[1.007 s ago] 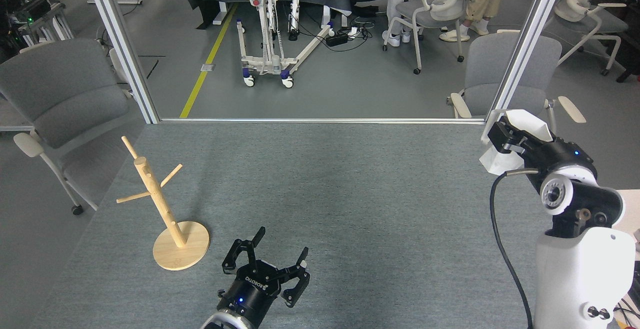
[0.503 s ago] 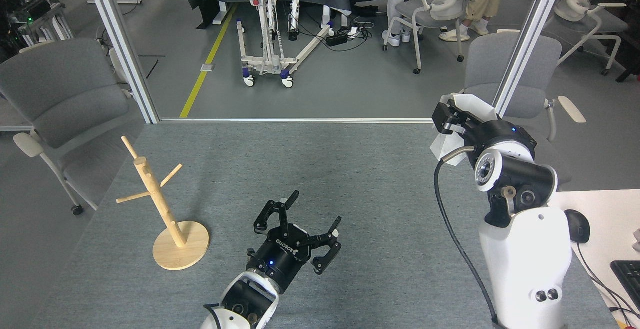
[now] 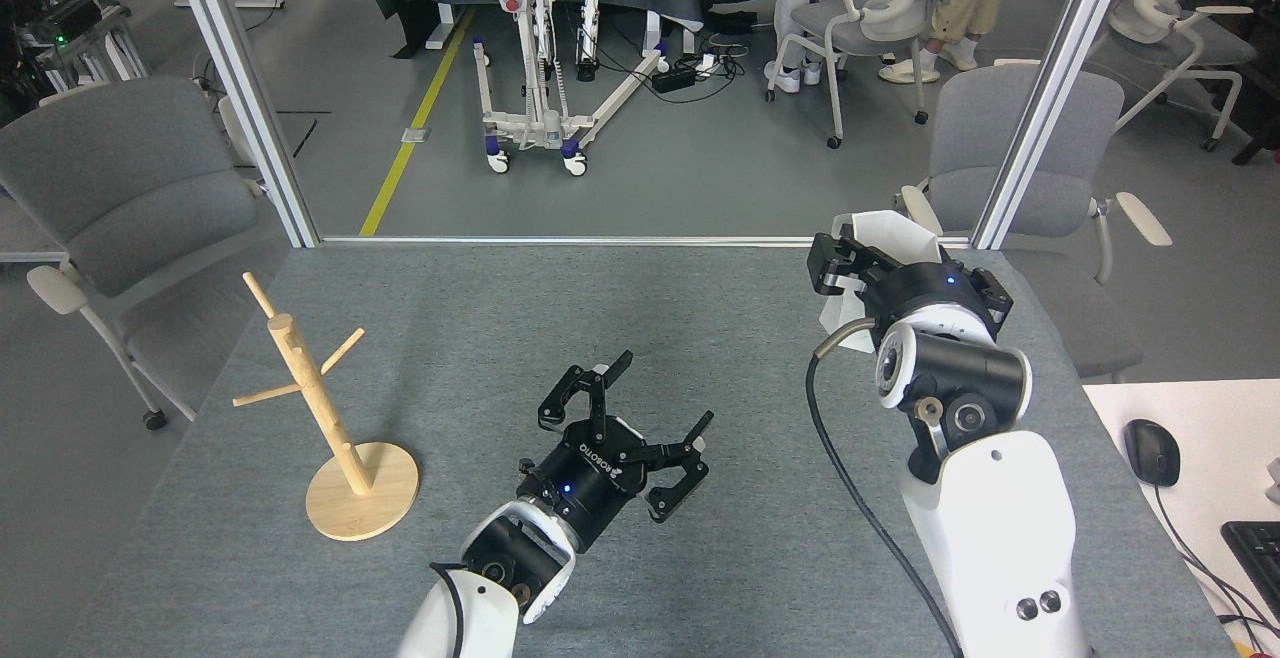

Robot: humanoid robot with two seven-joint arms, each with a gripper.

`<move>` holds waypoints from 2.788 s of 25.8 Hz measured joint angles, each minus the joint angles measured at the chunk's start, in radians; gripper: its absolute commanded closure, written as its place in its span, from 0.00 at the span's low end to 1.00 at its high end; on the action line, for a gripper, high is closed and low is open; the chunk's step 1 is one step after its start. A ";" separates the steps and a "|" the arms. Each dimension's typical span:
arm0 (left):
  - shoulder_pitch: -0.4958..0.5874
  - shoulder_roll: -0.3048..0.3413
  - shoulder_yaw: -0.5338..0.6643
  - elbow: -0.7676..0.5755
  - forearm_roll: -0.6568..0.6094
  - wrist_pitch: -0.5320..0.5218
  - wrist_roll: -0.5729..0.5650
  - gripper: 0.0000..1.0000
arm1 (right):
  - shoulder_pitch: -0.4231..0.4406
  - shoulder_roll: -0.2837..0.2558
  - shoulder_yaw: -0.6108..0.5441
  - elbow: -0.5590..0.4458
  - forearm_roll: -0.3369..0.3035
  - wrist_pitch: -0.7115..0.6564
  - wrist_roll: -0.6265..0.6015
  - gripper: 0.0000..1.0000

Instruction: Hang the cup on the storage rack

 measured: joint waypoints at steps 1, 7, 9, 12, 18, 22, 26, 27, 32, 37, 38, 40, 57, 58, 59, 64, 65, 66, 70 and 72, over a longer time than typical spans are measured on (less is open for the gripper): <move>-0.005 0.000 -0.005 0.001 -0.001 -0.013 0.000 0.02 | 0.000 0.003 0.014 0.003 0.011 0.004 -0.002 1.00; -0.072 -0.007 -0.055 0.048 -0.004 -0.043 -0.035 0.02 | 0.004 0.074 0.140 0.024 0.135 0.079 -0.007 1.00; -0.092 -0.020 -0.062 0.074 -0.004 -0.047 -0.045 0.01 | 0.009 0.096 0.175 0.028 0.169 0.100 -0.007 1.00; -0.111 -0.032 -0.065 0.100 -0.001 -0.048 -0.051 0.01 | 0.020 0.123 0.212 0.041 0.204 0.119 -0.008 1.00; -0.130 -0.034 -0.056 0.114 0.021 -0.074 -0.046 0.01 | 0.038 0.158 0.250 0.079 0.235 0.131 -0.008 1.00; -0.130 -0.025 -0.052 0.112 0.059 -0.119 -0.023 0.01 | 0.040 0.170 0.261 0.112 0.238 0.132 -0.010 1.00; -0.133 -0.025 -0.052 0.124 0.072 -0.135 -0.018 0.02 | 0.040 0.177 0.265 0.130 0.238 0.133 -0.011 1.00; -0.136 -0.028 -0.051 0.132 0.072 -0.136 -0.017 0.01 | 0.040 0.178 0.265 0.132 0.238 0.133 -0.011 1.00; -0.158 -0.039 -0.051 0.185 0.074 -0.132 -0.016 0.01 | 0.042 0.181 0.270 0.137 0.239 0.133 -0.012 1.00; -0.172 -0.041 -0.051 0.211 0.076 -0.125 -0.016 0.02 | 0.042 0.190 0.304 0.139 0.243 0.152 -0.012 1.00; -0.175 -0.040 -0.051 0.214 0.076 -0.125 -0.016 0.01 | 0.042 0.192 0.313 0.140 0.244 0.160 -0.012 1.00; -0.185 -0.040 -0.051 0.222 0.076 -0.124 -0.016 0.01 | 0.042 0.199 0.329 0.142 0.252 0.173 -0.012 1.00; -0.222 -0.036 -0.051 0.262 0.077 -0.121 -0.016 0.41 | 0.073 0.255 0.351 0.173 0.319 0.221 -0.020 1.00; -0.222 -0.035 -0.051 0.262 0.077 -0.118 -0.016 0.49 | 0.074 0.256 0.352 0.173 0.319 0.223 -0.020 1.00; -0.222 -0.034 -0.051 0.262 0.077 -0.118 -0.016 0.53 | 0.074 0.256 0.352 0.173 0.319 0.224 -0.019 1.00; -0.221 -0.028 -0.053 0.263 0.075 -0.124 -0.017 0.80 | 0.074 0.257 0.352 0.175 0.319 0.225 -0.009 1.00; -0.221 -0.026 -0.053 0.264 0.074 -0.125 -0.017 0.90 | 0.074 0.257 0.352 0.176 0.319 0.225 -0.008 1.00; -0.220 -0.025 -0.053 0.264 0.074 -0.126 -0.017 1.00 | 0.074 0.257 0.353 0.178 0.319 0.225 -0.008 1.00; -0.218 -0.020 -0.054 0.265 0.073 -0.127 -0.019 1.00 | 0.074 0.257 0.360 0.192 0.319 0.225 -0.008 1.00; -0.218 -0.018 -0.054 0.265 0.073 -0.130 -0.024 1.00 | 0.073 0.257 0.365 0.201 0.319 0.227 -0.008 1.00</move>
